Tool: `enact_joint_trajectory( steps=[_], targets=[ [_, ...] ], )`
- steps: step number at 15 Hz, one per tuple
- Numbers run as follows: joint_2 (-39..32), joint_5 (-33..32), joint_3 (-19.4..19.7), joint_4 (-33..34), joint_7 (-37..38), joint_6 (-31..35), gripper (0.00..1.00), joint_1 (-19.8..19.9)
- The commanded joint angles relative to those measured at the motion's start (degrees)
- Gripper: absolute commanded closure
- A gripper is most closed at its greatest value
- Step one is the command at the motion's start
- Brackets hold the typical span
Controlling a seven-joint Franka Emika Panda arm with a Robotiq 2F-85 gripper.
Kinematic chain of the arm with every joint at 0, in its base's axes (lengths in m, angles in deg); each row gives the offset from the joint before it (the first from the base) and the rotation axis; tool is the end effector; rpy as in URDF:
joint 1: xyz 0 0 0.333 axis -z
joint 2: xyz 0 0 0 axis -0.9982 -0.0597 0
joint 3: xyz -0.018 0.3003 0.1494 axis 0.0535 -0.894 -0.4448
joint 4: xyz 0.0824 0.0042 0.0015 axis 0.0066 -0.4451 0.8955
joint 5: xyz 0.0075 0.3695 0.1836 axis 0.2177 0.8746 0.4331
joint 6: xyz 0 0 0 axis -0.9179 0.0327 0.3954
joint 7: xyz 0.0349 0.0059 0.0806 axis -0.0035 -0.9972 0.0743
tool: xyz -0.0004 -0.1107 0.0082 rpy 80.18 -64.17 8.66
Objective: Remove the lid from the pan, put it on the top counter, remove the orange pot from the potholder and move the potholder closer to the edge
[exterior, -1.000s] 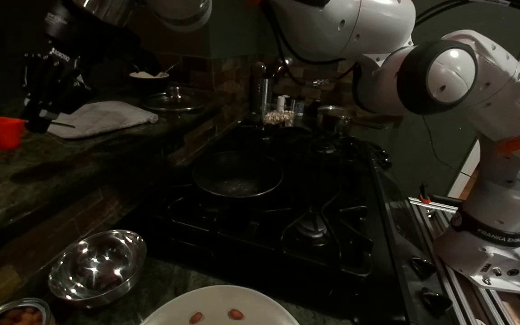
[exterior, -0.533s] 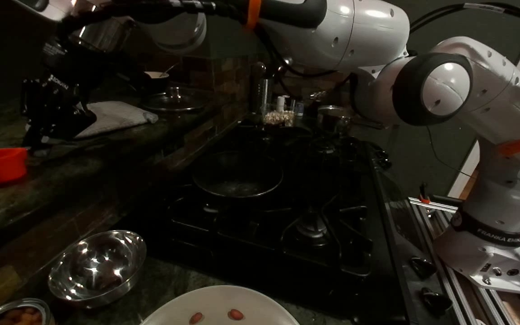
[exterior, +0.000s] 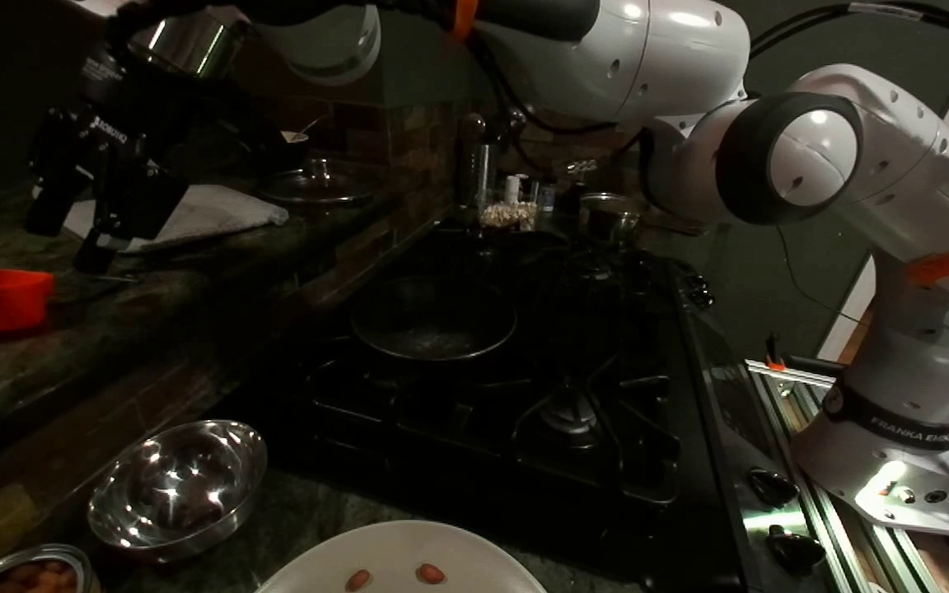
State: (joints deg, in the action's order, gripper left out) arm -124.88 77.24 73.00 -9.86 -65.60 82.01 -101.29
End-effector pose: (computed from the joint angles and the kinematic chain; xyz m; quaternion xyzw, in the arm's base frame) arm 0.8065 0.3021 0.4823 -0.7010 -0.6463 -0.2943 0.0658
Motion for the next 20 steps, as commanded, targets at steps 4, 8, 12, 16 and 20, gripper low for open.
enact_joint_trajectory(
  steps=[4, 8, 12, 16, 20],
  targets=[
    [1.66, -1.37, 4.93, 0.09, 8.53, 3.04, 0.00, 3.89],
    [0.45, -3.20, 8.75, -0.01, 16.79, 11.48, 0.00, 5.74],
    [-1.16, -5.96, 12.34, -0.55, 30.82, 13.13, 0.00, 5.35],
    [-3.53, -4.10, 10.08, 1.08, 41.25, 9.52, 0.00, 5.56],
    [-3.90, -2.34, 8.60, 0.87, 50.76, 7.57, 0.00, 6.03]
  ],
)
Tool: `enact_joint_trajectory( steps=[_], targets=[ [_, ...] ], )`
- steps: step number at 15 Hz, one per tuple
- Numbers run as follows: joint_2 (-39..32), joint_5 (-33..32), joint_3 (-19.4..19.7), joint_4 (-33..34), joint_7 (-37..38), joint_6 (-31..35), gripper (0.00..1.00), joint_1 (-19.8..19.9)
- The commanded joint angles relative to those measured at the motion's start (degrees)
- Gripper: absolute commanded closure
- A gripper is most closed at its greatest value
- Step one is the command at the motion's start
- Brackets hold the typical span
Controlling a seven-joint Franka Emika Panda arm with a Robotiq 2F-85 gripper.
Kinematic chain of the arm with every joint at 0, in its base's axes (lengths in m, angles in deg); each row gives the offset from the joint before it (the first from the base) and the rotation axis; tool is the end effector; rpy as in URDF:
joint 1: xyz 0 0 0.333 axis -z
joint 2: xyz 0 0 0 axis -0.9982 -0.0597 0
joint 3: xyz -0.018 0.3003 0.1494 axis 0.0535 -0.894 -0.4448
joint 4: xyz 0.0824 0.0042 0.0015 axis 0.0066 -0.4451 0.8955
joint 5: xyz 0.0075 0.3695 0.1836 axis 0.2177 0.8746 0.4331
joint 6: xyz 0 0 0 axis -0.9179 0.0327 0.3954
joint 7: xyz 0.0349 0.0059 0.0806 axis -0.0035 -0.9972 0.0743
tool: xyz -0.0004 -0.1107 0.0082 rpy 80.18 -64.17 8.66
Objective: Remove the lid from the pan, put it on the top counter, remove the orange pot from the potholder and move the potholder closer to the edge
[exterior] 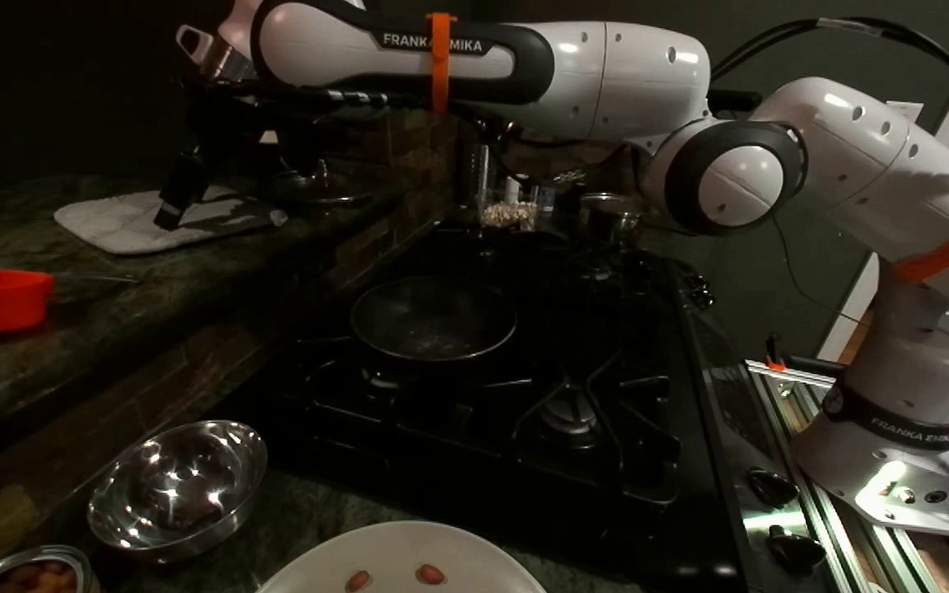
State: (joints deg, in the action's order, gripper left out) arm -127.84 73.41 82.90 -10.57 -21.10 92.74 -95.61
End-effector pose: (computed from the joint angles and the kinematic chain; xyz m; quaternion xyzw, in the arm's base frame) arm 0.8626 0.1687 0.4451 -0.9137 -0.2640 -0.3068 0.0378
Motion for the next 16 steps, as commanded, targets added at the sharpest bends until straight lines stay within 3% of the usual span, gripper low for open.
enact_joint_trajectory(
  steps=[1, 5, 16],
  targets=[
    [-0.77, 2.06, -1.67, 1.42, 8.11, -4.03, 0.00, 0.52],
    [1.72, 2.97, -2.46, -1.32, 9.89, -7.38, 0.00, 1.40],
    [5.00, 5.03, -4.54, -1.05, 6.65, -24.66, 0.00, 2.98]
  ],
)
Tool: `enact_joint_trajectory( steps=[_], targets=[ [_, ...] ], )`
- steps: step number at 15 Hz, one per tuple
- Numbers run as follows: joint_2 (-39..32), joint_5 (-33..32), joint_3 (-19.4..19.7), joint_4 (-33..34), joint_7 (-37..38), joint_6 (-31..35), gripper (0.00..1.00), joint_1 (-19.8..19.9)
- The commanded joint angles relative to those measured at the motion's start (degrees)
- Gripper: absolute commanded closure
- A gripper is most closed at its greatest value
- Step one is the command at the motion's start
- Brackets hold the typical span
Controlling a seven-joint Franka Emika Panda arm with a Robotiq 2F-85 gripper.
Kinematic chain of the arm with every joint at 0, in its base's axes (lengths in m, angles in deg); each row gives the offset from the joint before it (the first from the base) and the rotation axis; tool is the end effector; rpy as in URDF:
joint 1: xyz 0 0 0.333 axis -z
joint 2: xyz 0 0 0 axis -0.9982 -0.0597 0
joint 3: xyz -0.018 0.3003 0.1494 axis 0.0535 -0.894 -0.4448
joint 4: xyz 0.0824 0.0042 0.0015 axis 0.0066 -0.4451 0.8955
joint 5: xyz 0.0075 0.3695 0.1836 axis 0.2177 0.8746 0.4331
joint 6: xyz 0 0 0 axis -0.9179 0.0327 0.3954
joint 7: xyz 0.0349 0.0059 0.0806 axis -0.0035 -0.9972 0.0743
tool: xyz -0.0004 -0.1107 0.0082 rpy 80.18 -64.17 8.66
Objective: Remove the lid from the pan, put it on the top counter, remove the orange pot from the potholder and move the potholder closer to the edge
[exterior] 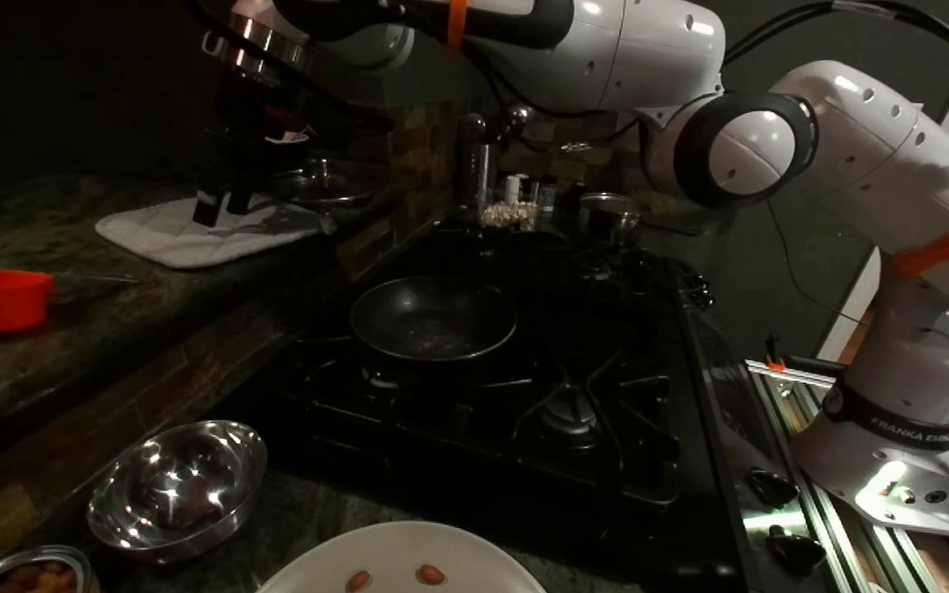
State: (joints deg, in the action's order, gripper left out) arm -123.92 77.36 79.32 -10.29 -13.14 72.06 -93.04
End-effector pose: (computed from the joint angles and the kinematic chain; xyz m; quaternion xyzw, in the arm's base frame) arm 0.8343 0.1562 0.4649 -0.9558 -0.2071 -0.1677 0.1245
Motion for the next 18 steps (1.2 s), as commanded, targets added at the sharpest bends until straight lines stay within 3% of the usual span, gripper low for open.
enact_joint_trajectory(
  steps=[1, 11, 17, 18],
  targets=[
    [1.01, 1.15, -1.03, -1.19, -1.49, -4.53, 0.00, 0.32],
    [5.46, 1.59, -1.83, 0.48, -2.39, -6.13, 0.00, -0.07],
    [14.53, -0.50, 0.92, -1.18, 1.05, -21.93, 0.00, 0.78],
    [15.10, -0.44, 1.33, -0.37, 2.31, -22.14, 0.00, 0.99]
  ],
)
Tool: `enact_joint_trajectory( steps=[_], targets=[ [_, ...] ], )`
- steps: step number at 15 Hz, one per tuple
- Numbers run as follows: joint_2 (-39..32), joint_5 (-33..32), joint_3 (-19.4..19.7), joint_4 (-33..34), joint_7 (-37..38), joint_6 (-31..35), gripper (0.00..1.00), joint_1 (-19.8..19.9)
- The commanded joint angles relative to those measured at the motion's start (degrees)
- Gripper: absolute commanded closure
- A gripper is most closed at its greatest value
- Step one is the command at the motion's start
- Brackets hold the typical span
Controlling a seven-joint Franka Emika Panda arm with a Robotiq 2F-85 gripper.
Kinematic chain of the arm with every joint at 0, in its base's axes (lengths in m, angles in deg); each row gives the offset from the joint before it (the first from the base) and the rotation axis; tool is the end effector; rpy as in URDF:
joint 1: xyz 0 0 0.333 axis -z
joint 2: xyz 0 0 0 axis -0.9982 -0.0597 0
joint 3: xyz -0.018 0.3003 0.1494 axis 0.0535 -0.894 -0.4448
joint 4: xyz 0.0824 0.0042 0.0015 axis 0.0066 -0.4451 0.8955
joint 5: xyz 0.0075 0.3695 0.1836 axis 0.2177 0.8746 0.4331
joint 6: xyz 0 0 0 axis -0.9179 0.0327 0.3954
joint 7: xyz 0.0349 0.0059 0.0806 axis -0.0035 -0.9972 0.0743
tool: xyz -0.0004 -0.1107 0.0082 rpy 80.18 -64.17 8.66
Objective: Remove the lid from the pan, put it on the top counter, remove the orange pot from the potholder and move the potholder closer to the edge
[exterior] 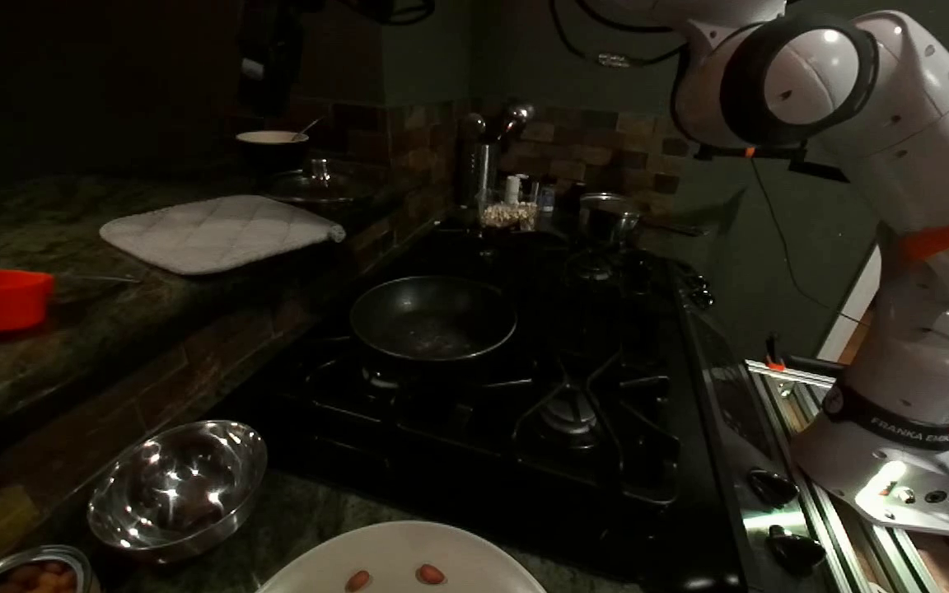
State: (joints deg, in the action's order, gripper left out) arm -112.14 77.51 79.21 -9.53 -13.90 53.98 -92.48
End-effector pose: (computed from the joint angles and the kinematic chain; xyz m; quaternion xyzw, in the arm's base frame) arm 0.7663 0.1468 0.6037 -0.9547 -0.2445 -0.1211 0.1185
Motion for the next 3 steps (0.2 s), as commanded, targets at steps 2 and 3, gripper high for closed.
enact_joint_trajectory(
  steps=[2, 3],
  targets=[
    [2.59, 0.19, 1.07, -0.62, 1.42, -2.44, 0.00, 0.45],
    [3.22, 0.19, 1.22, -0.66, 1.60, -2.92, 0.00, 0.70]
  ],
)
